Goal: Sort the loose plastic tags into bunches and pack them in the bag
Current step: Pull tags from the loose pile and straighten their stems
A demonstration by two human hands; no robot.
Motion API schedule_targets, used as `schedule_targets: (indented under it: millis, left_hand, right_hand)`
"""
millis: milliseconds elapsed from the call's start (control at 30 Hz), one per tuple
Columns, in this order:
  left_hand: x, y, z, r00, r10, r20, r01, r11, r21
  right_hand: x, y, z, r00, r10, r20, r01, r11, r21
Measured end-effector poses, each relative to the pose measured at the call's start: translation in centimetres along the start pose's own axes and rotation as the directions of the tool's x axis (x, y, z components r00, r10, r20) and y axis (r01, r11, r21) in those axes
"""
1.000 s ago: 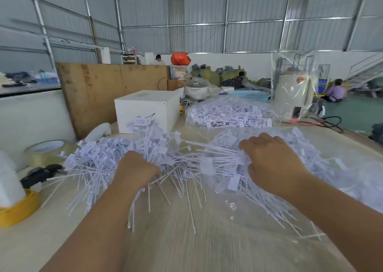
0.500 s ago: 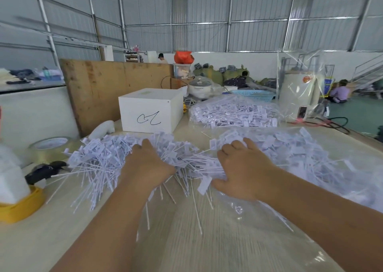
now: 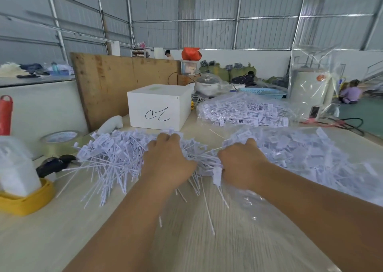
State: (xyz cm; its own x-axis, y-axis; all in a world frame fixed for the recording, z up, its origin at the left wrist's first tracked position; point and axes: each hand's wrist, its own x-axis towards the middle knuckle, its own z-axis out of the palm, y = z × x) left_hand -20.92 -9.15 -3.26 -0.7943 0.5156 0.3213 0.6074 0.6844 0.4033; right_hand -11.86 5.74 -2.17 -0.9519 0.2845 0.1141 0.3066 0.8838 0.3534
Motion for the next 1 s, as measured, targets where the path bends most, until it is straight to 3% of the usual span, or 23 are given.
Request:
schedule_targets:
  millis: [167, 267, 367, 533, 667, 733, 833, 1000]
  left_hand:
    - [-0.6, 1.9, 1.5, 0.947, 0.322, -0.008, -0.320, 0.943, 0.095]
    - [-1.0, 2.8, 2.6, 0.910, 0.414, -0.013, -0.406, 0.899, 0.161]
    - [-1.1, 3.5, 2.7, 0.865, 0.488, -0.114, -0.460, 0.863, 0.206]
    - [-1.5, 5.5, 2.6, 0.839, 0.518, -0.165, -0.497, 0.854, 0.153]
    - [-1.9, 6.9, 2.4, 0.834, 0.533, -0.142, -0.552, 0.801, -0.231]
    - [-1.9, 7.5, 2.0, 0.828, 0.555, -0.081, -0.551, 0.778, -0.301]
    - [-1.7, 8.7, 1.7, 0.812, 0.582, -0.041, -0.576, 0.787, -0.221]
    - [-3.0, 12.1, 1.8, 0.820, 0.547, -0.169, -0.568, 0.812, -0.130]
  right_hand:
    - [-1.2, 1.0, -0.7, 0.984, -0.085, -0.155, 0.092, 0.995, 0.041]
    - [-2.2, 1.7, -1.4, 0.972, -0.125, -0.199, 0.131, 0.991, 0.017]
    - [-3.4, 2.8, -2.3, 0.972, -0.157, -0.176, 0.156, 0.988, -0.018]
    - [-5.4, 4.1, -3.5, 0.942, -0.261, -0.211, 0.237, 0.963, -0.132]
    - [-6.9, 4.4, -4.2, 0.903, -0.315, -0.292, 0.269, 0.945, -0.187]
    - [-7.5, 4.8, -4.4, 0.892, -0.322, -0.318, 0.269, 0.942, -0.201]
    - [-8.4, 5.8, -4.2, 0.892, -0.301, -0.337, 0.254, 0.951, -0.178]
    - [-9.6, 7.7, -3.5, 0.906, -0.190, -0.379, 0.139, 0.978, -0.158]
